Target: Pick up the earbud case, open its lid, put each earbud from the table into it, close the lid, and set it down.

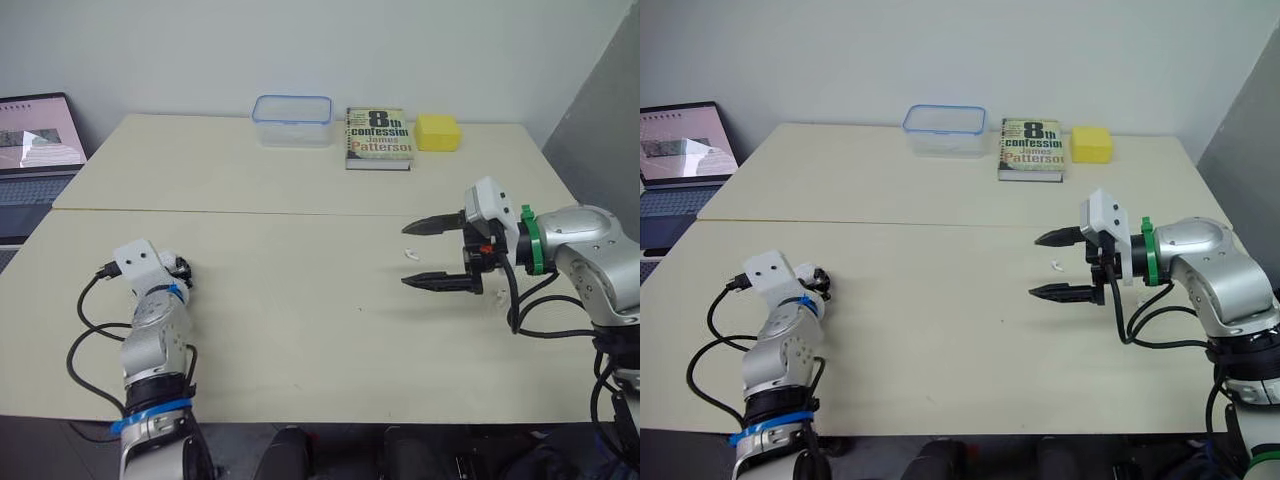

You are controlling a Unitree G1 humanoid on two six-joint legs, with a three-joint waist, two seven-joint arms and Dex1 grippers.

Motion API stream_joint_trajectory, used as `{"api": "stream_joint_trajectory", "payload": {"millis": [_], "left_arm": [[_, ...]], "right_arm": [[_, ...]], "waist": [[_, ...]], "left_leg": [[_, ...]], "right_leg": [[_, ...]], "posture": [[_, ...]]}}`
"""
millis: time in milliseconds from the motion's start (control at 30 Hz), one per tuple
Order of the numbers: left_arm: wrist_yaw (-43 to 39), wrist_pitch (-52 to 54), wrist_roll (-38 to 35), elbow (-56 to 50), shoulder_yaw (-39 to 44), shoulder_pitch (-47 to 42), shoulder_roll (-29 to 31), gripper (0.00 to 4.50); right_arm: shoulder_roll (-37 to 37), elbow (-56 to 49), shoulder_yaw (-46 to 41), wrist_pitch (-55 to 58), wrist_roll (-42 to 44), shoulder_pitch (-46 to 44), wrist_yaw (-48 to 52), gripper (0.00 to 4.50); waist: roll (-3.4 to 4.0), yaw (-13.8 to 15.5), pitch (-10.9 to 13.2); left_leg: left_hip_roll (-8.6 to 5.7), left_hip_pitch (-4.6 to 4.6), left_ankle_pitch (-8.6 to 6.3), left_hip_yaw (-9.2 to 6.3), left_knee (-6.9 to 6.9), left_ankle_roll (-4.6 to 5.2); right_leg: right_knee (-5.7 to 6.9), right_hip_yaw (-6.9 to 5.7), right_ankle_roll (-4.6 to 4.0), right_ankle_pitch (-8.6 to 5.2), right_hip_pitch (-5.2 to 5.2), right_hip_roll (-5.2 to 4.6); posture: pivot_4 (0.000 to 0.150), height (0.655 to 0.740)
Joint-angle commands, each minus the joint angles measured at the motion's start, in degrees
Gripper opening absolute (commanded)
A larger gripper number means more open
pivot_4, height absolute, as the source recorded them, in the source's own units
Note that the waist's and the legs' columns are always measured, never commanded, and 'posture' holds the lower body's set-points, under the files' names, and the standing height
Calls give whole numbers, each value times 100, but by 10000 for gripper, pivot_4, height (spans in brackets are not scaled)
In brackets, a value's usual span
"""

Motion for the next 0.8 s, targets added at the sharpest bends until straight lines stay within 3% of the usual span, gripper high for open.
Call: {"api": "stream_joint_trajectory", "payload": {"millis": [33,200,367,633,800], "left_arm": [[-1829,-565,-203,-935,-1016,331,276,27714],[-3664,-1361,-358,-1476,-2044,686,440,27714],[-5040,-2540,-181,-1332,-2829,539,499,27714],[-6118,-4035,-179,-763,-3222,-69,179,27714],[-6391,-4621,-138,-544,-3302,-179,91,27714]], "right_arm": [[-273,-470,-473,340,305,316,-116,45000],[-405,-1156,-1068,1255,1016,1055,-559,45000],[-220,-1665,-1298,2359,1809,1335,-1351,45000],[690,-1431,-1349,4747,3267,832,-2942,45000],[1449,-1031,-1480,5503,3779,529,-3676,45000]], "waist": [[0,64,0],[1,105,0],[8,42,2],[8,28,2],[10,-2,3]], "left_leg": [[-3,-4,0,-1,0,0],[2,-5,-1,5,0,2],[11,1,-2,15,-2,5],[9,-3,-5,16,1,12],[9,-4,-7,14,0,16]], "right_leg": [[-2,-2,0,0,-1,-4],[-8,10,-6,0,-3,-11],[-4,11,-15,-1,-5,-13],[-6,12,-14,-2,-5,10],[-3,11,-14,-1,-6,17]], "posture": [[1500,7400],[1500,7400],[1500,7400],[1500,7400],[1500,7400]]}}
